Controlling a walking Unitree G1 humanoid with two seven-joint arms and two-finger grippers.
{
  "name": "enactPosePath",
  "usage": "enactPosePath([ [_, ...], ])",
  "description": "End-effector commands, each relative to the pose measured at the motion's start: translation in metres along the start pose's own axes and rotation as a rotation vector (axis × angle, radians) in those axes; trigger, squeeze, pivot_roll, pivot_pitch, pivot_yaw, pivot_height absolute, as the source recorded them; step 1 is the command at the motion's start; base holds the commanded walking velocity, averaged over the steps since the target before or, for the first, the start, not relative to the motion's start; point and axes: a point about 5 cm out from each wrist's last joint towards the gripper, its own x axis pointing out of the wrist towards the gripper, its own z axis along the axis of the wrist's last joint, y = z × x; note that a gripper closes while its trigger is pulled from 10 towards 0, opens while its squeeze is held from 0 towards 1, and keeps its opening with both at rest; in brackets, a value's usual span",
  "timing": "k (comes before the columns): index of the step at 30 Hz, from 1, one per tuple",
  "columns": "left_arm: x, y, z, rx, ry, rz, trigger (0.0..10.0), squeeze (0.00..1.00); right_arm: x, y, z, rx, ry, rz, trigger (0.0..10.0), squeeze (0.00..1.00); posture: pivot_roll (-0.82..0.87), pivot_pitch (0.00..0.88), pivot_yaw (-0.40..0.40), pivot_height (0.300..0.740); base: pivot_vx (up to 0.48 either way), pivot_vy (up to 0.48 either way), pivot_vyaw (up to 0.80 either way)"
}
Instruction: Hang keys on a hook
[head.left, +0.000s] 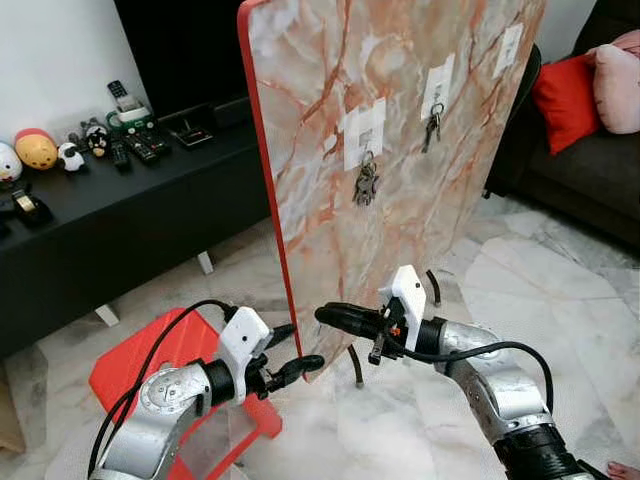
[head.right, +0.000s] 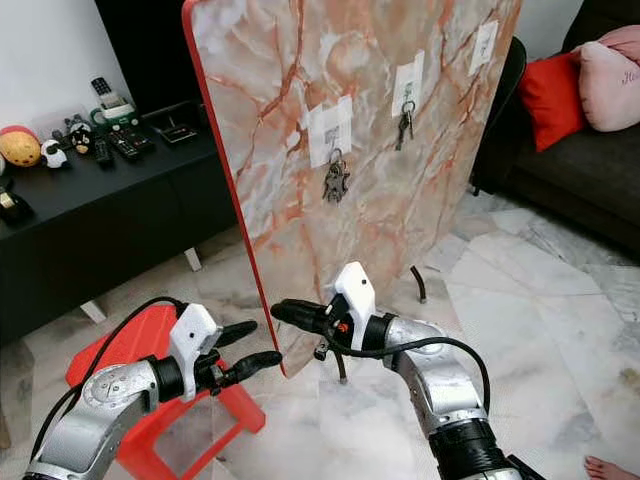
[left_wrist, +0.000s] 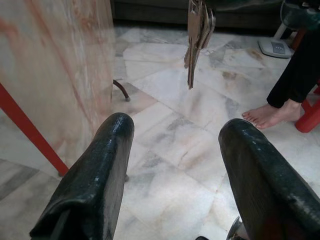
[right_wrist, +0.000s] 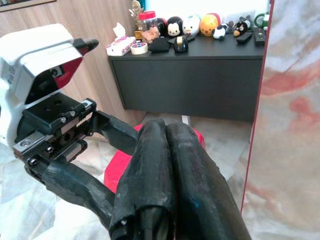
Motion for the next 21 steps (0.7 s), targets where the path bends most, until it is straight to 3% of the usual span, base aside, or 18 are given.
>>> enactPosePath([
  [1, 0.001, 0.0, 0.005, 0.006, -0.002, -0.02, 10.0, 0.0, 0.0, 0.003, 0.002, -0.012, 0.004, 0.016, 10.0, 0.0, 0.01, 0.0, 0.005, 0.74, 0.0, 0.0, 0.0],
  [8, 0.001, 0.0, 0.012, -0.032, -0.007, -0.047, 10.0, 0.0, 0.0, 0.006, 0.001, -0.001, 0.026, 0.043, 10.0, 0.0, 0.02, 0.0, 0.008, 0.74, 0.0, 0.0, 0.0],
  [9, 0.001, 0.0, 0.013, -0.041, -0.013, -0.046, 9.6, 0.0, 0.0, 0.006, 0.001, 0.0, 0.03, 0.049, 10.0, 0.0, 0.02, 0.0, 0.008, 0.74, 0.0, 0.0, 0.0],
  [18, 0.004, -0.003, 0.023, -0.089, -0.041, -0.071, 10.0, 0.0, -0.001, 0.006, 0.002, 0.002, 0.043, 0.074, 10.0, 0.0, 0.02, 0.0, 0.007, 0.74, 0.0, 0.0, 0.0],
  [19, 0.005, -0.004, 0.02, -0.082, -0.025, -0.07, 9.5, 0.0, -0.001, 0.005, 0.003, 0.001, 0.042, 0.073, 10.0, 0.0, 0.02, 0.0, 0.006, 0.74, 0.0, 0.0, 0.0],
  [20, 0.005, -0.005, 0.018, -0.086, -0.015, -0.076, 6.6, 0.0, -0.001, 0.005, 0.003, 0.001, 0.042, 0.072, 10.0, 0.0, 0.02, 0.0, 0.006, 0.74, 0.0, 0.0, 0.0],
  [21, 0.005, -0.006, 0.018, -0.09, -0.014, -0.08, 6.6, 0.0, -0.001, 0.004, 0.003, 0.001, 0.042, 0.072, 10.0, 0.0, 0.02, 0.0, 0.006, 0.74, 0.0, 0.0, 0.0],
])
